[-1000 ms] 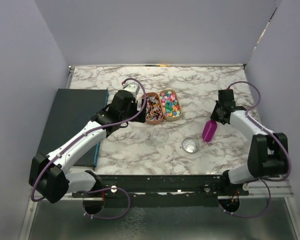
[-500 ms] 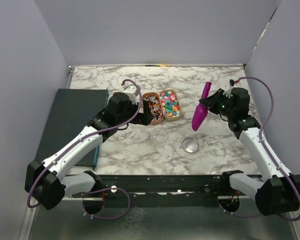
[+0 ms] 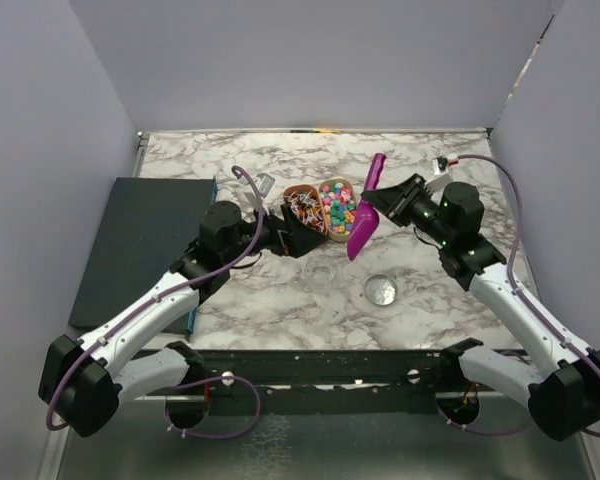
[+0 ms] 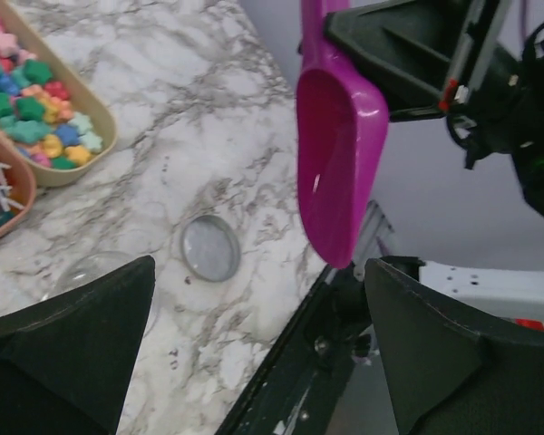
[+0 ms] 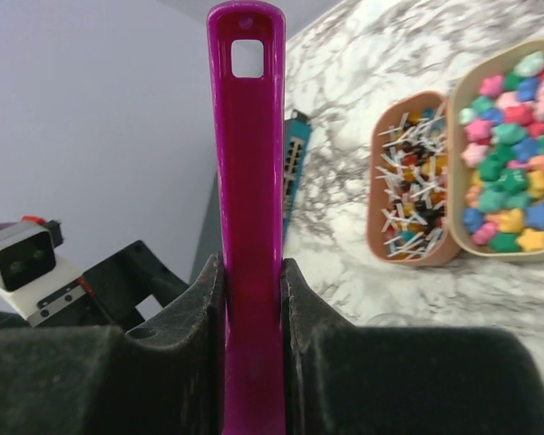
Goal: Pack the candies
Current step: Pick up the spatula from the center of the board.
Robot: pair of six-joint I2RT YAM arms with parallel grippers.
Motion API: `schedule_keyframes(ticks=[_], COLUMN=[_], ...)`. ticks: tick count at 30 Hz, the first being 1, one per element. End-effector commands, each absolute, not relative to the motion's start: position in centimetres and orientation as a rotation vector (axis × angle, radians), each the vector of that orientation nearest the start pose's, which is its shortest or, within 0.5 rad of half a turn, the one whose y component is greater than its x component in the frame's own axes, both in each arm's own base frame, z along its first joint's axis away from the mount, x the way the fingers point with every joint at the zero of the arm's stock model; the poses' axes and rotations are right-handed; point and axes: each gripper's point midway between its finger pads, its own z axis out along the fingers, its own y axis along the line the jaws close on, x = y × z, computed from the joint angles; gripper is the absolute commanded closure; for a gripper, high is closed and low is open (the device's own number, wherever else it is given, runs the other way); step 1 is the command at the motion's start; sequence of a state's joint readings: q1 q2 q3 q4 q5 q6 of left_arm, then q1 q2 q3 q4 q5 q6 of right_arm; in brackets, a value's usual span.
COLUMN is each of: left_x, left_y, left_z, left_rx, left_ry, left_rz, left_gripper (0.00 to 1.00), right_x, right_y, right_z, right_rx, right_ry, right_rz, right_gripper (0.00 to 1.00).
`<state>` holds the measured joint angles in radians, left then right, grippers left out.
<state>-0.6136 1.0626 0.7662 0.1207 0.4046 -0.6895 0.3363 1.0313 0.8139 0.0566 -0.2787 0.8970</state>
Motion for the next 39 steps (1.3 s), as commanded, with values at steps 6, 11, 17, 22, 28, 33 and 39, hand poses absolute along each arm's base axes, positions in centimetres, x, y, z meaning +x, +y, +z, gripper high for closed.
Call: schedule_keyframes(ticks=[6,11,17,22,28,33,39], left_x=[20.2,19.2,18.2,17.6,17.7,17.7,17.9], left_y=[-30.3,-31.0,-31.9,-32.1,-32.0,-32.0,-32.0], left_z=[32.3,33.1,33.1,33.4,32.9,32.7,32.2], left_rx=[0.291,0.313,0.334,0.343,0.327,0.322,0.319], left_ry=[1.663,1.633,1.622,1.608,1.616,1.62,1.627], left_rz=[-1.622,-1.681,-1.738,-1.761,-1.76,-1.758,-1.742], left_gripper=[0.07,0.16,0.31,0.46,0.69,0.88,1.0], right_x=[30.6,29.8,29.3,29.0,28.3,27.7,27.0], right_y=[25.1,26.9,27.8,27.8,27.7,27.8,28.0], right_z=[32.1,33.4,34.3,34.4,34.4,34.5,33.9], right_rx=[0.23,0.196,0.183,0.177,0.156,0.135,0.096], right_ry=[1.726,1.674,1.629,1.6,1.576,1.563,1.567], right_rz=[1.36,1.441,1.512,1.526,1.536,1.554,1.553], right_gripper=[0.99,0.99,0.99,0.99,0.99,0.99,0.93])
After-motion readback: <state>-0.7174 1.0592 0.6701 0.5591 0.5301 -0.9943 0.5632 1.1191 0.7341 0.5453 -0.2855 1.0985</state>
